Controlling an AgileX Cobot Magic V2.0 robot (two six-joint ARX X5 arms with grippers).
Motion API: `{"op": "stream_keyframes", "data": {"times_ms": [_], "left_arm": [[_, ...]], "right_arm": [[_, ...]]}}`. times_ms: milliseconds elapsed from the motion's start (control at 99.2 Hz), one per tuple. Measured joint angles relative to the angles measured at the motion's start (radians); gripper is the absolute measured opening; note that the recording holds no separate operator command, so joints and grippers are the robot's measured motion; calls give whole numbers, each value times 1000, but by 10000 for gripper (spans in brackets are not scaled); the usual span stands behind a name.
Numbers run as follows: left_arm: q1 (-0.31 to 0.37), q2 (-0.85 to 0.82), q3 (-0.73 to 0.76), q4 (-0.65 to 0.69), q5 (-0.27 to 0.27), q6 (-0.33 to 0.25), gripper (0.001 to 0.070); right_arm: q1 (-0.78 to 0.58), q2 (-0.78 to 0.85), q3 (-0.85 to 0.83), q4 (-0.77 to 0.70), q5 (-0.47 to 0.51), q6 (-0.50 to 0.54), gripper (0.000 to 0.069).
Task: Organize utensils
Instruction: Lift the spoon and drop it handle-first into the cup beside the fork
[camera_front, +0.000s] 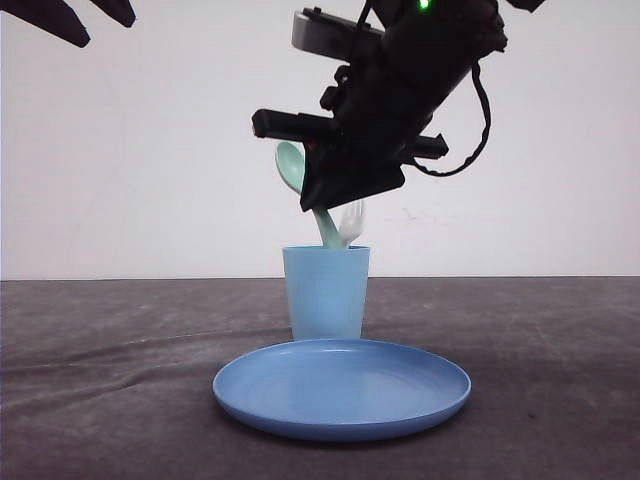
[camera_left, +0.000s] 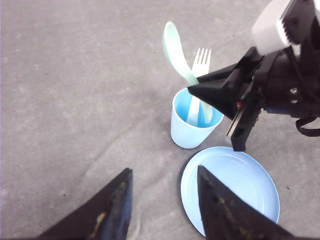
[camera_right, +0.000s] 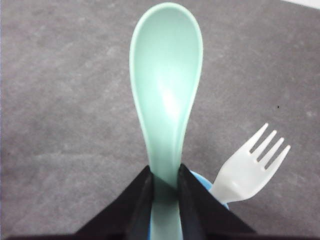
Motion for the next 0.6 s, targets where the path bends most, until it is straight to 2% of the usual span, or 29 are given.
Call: {"op": "stream_keyframes", "data": {"times_ms": [111, 242, 302, 464, 605], "left_arm": [[0, 0, 0, 0, 0, 0, 235], [0, 0, 0, 0, -1, 0, 235], [0, 0, 0, 0, -1, 0, 235], [0, 0, 0, 0, -1, 0, 235], [0, 0, 0, 0, -2, 0, 235]], "right_arm": [[0, 1, 0, 3, 0, 1, 99], [0, 1, 0, 1, 0, 9, 273], [0, 0, 0, -5, 0, 13, 323], [0, -30, 0, -63, -1, 16, 354], [7, -133, 0, -119, -1, 16, 355]]}}
